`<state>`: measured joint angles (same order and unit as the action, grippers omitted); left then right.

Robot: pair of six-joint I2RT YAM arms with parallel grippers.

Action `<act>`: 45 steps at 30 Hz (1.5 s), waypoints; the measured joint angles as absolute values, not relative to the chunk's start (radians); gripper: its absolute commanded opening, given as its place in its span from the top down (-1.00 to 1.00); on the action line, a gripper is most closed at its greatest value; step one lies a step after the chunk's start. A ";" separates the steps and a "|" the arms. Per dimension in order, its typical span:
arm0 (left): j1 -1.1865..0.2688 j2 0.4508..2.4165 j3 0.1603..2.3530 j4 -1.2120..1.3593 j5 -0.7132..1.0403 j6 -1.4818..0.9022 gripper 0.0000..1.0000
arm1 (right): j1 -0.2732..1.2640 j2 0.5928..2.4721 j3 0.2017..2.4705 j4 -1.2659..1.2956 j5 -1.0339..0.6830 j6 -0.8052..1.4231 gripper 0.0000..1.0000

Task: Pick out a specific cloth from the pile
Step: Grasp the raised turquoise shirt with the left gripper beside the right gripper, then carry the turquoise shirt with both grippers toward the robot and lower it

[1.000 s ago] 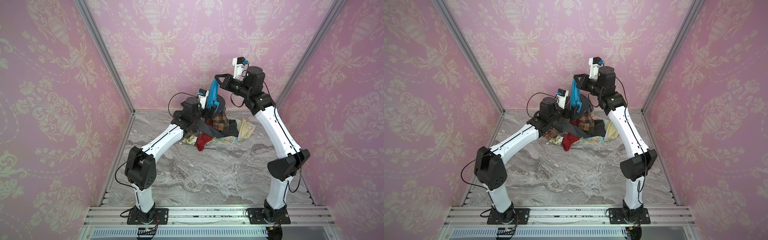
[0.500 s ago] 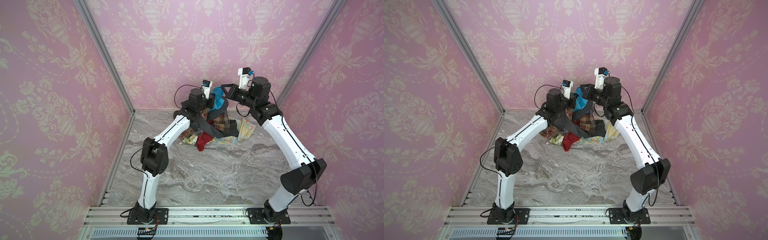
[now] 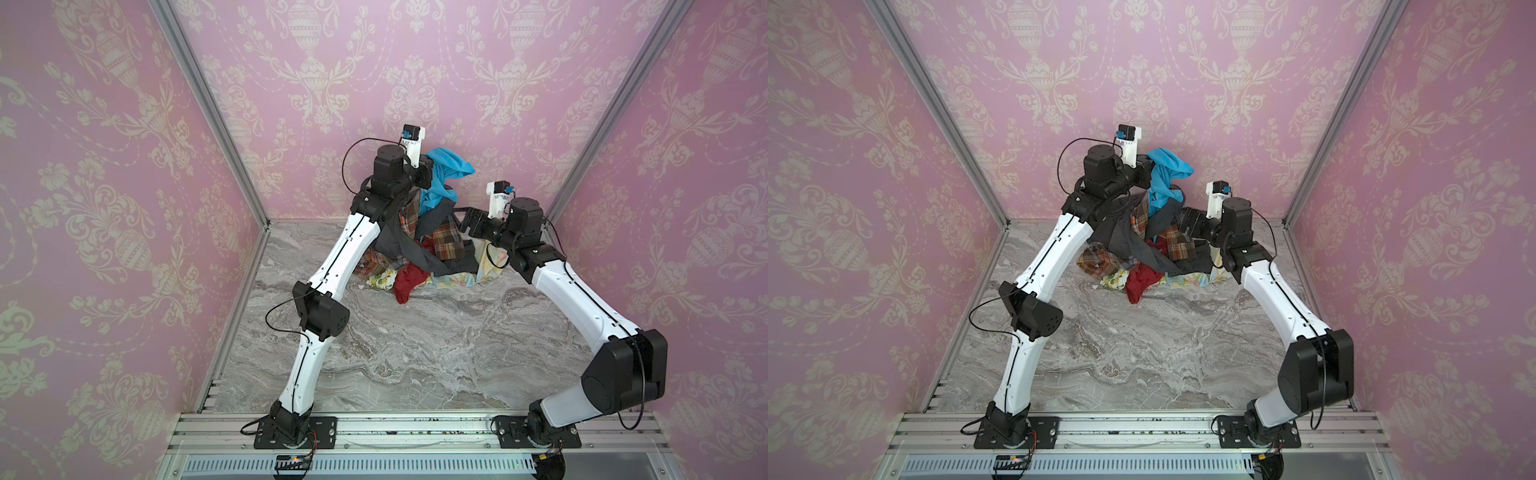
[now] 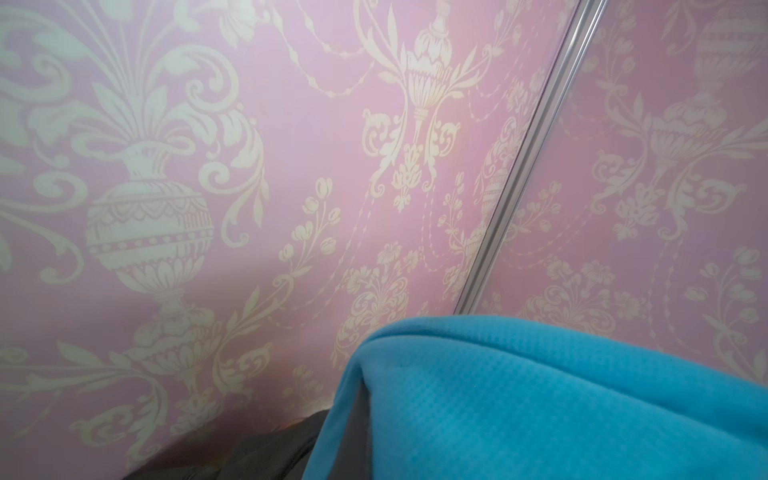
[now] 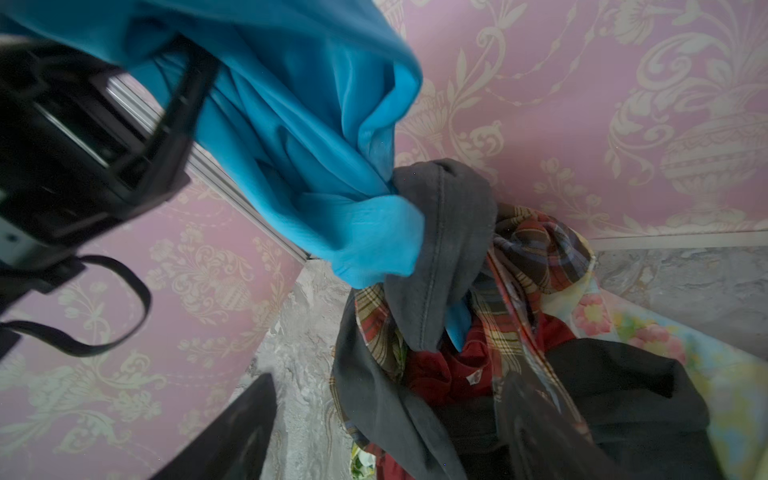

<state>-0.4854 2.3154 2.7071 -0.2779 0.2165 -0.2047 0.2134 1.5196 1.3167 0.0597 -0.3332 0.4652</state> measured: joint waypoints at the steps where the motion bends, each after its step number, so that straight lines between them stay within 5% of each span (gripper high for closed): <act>1: -0.481 2.314 2.730 -0.283 0.224 -0.206 1.00 | 0.213 1.520 1.304 0.071 -0.333 0.451 -0.87; 15: -0.437 2.212 2.753 -0.366 0.292 -0.252 1.00 | 0.327 1.534 1.279 0.267 -0.319 0.148 -1.00; 25: -0.438 2.161 2.762 -0.361 0.321 -0.296 1.00 | 0.395 1.776 1.530 0.322 -0.185 -0.009 -0.95; 27: -0.437 2.155 2.764 -0.361 0.329 -0.303 1.00 | 0.395 1.837 1.590 0.342 -0.149 -0.015 -0.44; 30: -0.437 2.144 2.765 -0.374 0.332 -0.305 1.00 | 0.396 1.925 1.702 0.340 -0.113 -0.023 0.86; 31: -0.436 2.139 2.765 -0.388 0.331 -0.304 1.00 | 0.396 1.946 1.740 0.327 -0.107 -0.022 1.00; 45: -0.326 1.983 2.502 -0.457 0.298 -0.279 1.00 | 0.396 1.903 2.022 0.085 -0.114 0.130 1.00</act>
